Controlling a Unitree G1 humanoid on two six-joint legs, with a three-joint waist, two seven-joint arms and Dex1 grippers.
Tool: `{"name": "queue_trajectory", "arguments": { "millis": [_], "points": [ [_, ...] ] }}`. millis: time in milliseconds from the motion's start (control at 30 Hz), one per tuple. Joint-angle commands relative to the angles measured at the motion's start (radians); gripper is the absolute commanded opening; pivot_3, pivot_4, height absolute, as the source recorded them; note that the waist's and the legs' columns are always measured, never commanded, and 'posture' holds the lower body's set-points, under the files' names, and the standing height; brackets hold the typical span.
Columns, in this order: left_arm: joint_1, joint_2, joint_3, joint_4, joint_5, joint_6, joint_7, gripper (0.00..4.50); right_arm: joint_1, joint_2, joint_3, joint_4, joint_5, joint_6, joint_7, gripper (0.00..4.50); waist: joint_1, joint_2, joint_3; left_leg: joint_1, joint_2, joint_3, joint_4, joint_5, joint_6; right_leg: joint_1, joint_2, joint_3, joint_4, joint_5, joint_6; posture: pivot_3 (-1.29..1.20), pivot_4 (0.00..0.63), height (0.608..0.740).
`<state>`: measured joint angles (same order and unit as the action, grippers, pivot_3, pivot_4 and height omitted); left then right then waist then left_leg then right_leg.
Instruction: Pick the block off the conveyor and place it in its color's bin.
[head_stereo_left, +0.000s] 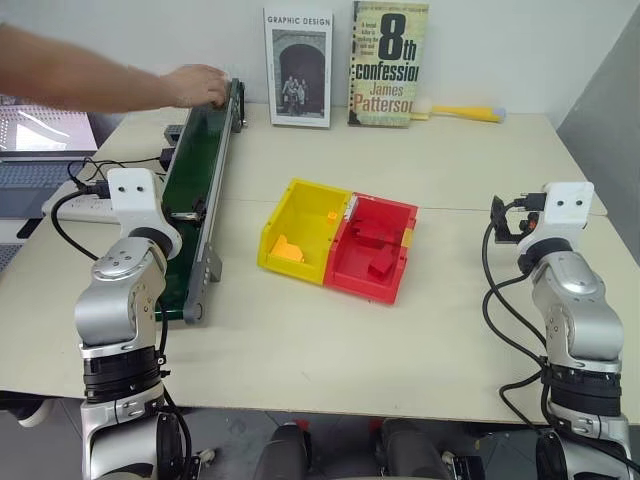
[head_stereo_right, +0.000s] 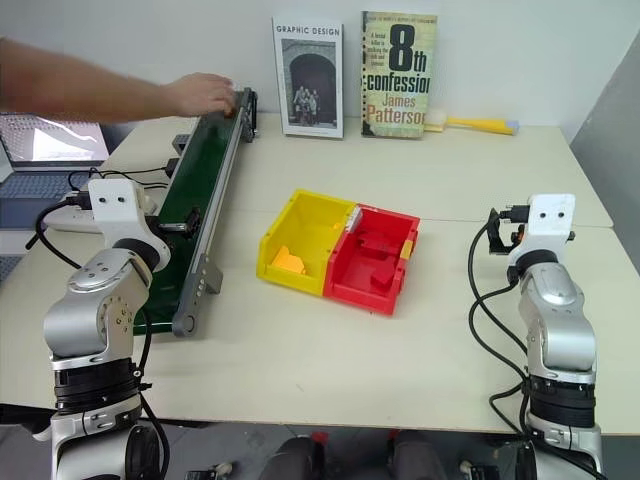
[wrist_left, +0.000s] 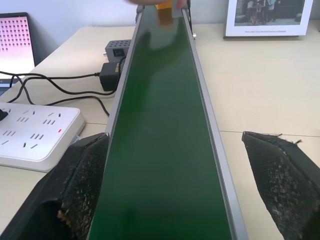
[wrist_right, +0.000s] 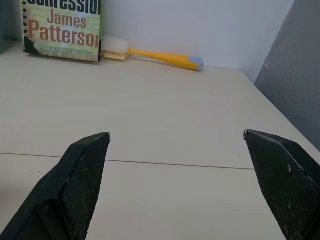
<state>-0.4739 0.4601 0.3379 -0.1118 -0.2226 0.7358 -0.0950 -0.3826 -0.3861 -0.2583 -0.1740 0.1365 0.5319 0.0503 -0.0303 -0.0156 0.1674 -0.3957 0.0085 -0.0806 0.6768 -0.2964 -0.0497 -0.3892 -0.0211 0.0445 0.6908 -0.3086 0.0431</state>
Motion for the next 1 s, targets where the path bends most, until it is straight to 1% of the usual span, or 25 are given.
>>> {"name": "queue_trajectory", "arguments": {
  "millis": [33,133,233,300,500,633,733,867,933,1000],
  "points": [
    [-0.012,0.007,0.023,-0.048,0.013,-0.022,0.028,4.43,-0.031,-0.026,-0.030,0.005,-0.005,-0.023,0.005,4.50,0.000,0.000,0.000,0.000,0.000,0.000,0.000,0.000,0.000,0.000,0.000,0.000,0.000,0.000,0.000,0.00,0.150,0.740],
    [-0.011,0.001,0.026,-0.057,-0.002,-0.022,0.025,4.43,-0.046,-0.045,-0.028,0.020,0.001,-0.033,0.026,4.50,0.000,0.000,0.000,0.000,0.000,0.000,0.000,0.000,0.000,0.000,0.000,0.000,0.000,0.000,0.000,0.00,0.150,0.740],
    [-0.002,-0.024,0.044,-0.080,-0.015,-0.025,0.044,4.43,-0.092,-0.048,-0.034,0.046,0.015,-0.024,0.030,4.50,0.000,0.000,0.000,0.000,0.000,0.000,0.000,0.000,0.000,0.000,0.000,0.000,0.000,0.000,0.000,0.00,0.150,0.740],
    [0.004,-0.053,0.064,-0.110,-0.029,-0.031,0.063,4.43,-0.131,-0.055,-0.015,0.055,0.022,-0.023,0.056,4.50,0.000,0.000,0.000,0.000,0.000,0.000,0.000,0.000,0.000,0.000,0.000,0.001,0.000,0.000,0.000,0.00,0.150,0.740],
    [0.042,-0.089,0.047,-0.127,-0.009,-0.036,0.089,4.43,-0.198,-0.077,0.024,0.096,0.020,-0.040,0.140,4.50,-0.001,0.000,0.000,0.000,0.000,0.001,0.000,0.000,0.000,0.000,0.000,0.000,0.000,0.000,0.000,0.00,0.150,0.740],
    [0.032,-0.075,0.060,-0.115,-0.013,-0.033,0.087,4.43,-0.214,-0.071,0.026,0.120,0.017,-0.040,0.146,4.50,0.001,0.000,0.000,-0.001,0.000,0.000,0.000,0.000,0.000,0.000,0.000,0.000,0.000,0.000,0.000,0.00,0.150,0.740],
    [0.034,-0.071,0.058,-0.098,-0.012,-0.048,0.082,4.43,-0.221,-0.069,0.048,0.129,0.030,-0.055,0.191,4.50,0.001,0.000,0.000,-0.001,0.000,0.000,0.000,0.000,0.000,0.000,0.000,0.000,0.000,0.000,0.000,0.00,0.150,0.740],
    [-0.005,-0.070,0.061,-0.034,-0.004,-0.089,0.092,4.43,-0.296,-0.076,0.096,0.119,0.147,-0.026,0.394,4.50,-0.001,0.000,0.000,0.000,0.000,0.000,0.000,0.000,0.000,0.000,0.000,0.000,0.000,0.000,0.000,0.00,0.150,0.740],
    [-0.042,-0.066,0.061,0.028,-0.001,-0.126,0.089,4.43,-0.365,-0.106,0.146,0.085,0.249,0.026,0.579,4.50,-0.002,0.000,0.000,0.000,0.000,0.000,0.000,0.000,0.000,0.000,0.001,0.000,0.000,0.000,0.000,0.00,0.150,0.740],
    [-0.067,-0.070,0.057,0.065,0.001,-0.150,0.090,4.43,-0.400,-0.127,0.178,0.046,0.331,0.072,0.699,4.50,-0.001,0.000,0.000,0.000,0.000,-0.001,0.000,0.000,0.000,0.000,0.000,-0.001,-0.001,0.000,0.000,0.00,0.150,0.740]
  ]
}}
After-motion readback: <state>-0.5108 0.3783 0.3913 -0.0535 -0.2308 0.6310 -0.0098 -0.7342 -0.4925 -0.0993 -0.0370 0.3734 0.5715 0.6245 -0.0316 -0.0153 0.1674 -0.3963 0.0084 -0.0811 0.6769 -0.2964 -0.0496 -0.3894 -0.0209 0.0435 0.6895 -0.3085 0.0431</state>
